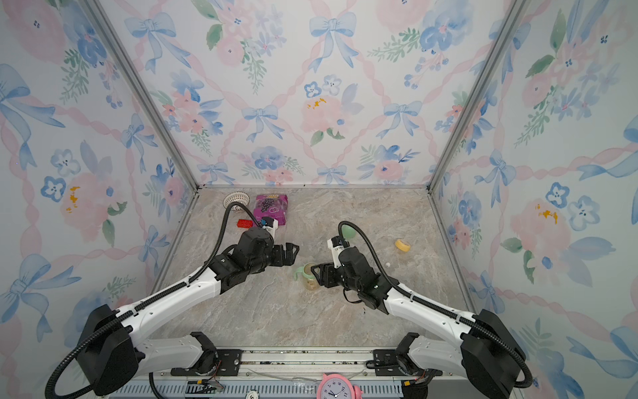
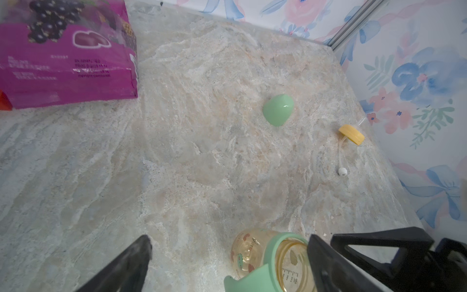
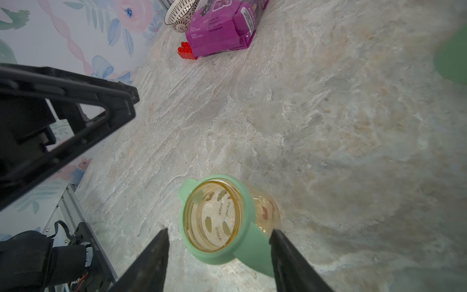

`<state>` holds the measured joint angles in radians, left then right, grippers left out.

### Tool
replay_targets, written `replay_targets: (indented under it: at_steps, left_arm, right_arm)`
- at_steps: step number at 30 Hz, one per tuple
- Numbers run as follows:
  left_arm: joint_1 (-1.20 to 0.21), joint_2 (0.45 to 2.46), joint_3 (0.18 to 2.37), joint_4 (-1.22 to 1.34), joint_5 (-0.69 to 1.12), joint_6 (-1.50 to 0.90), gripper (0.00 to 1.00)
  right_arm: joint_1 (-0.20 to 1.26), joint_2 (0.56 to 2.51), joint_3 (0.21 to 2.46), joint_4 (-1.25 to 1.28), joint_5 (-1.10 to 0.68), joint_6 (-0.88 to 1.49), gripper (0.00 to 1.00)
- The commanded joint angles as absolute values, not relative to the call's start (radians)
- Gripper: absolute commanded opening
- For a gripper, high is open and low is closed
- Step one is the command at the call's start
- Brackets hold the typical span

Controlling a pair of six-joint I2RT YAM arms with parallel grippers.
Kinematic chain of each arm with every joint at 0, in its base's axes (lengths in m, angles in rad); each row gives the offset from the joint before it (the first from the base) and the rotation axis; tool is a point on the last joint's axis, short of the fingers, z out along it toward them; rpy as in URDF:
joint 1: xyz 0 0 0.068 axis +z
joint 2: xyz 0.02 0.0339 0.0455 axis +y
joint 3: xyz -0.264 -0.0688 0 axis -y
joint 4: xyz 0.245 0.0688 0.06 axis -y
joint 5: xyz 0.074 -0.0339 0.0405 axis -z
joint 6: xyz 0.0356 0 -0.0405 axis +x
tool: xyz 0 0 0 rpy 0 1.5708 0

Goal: Assemble the baby bottles
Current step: Pick up the baby bottle from the center of the board.

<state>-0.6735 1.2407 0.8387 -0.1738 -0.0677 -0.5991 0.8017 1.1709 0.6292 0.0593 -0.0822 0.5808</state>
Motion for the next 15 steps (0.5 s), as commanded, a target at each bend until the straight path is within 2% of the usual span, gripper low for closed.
replay_targets:
  at_steps: [1,15]
  left_arm:
    - [-0.668,1.237,0.815,-0.169,-0.046,-0.616,0.98]
    - [-0.667,1.234,0.795,-0.156,-0.043,-0.612,0.98]
  right_arm:
    - [0.834,1.158,0.629,0.032,-0.074,0.59,0.64]
    - [0.857,1.17,0.618,-0.044,0.035,0.501,0.65]
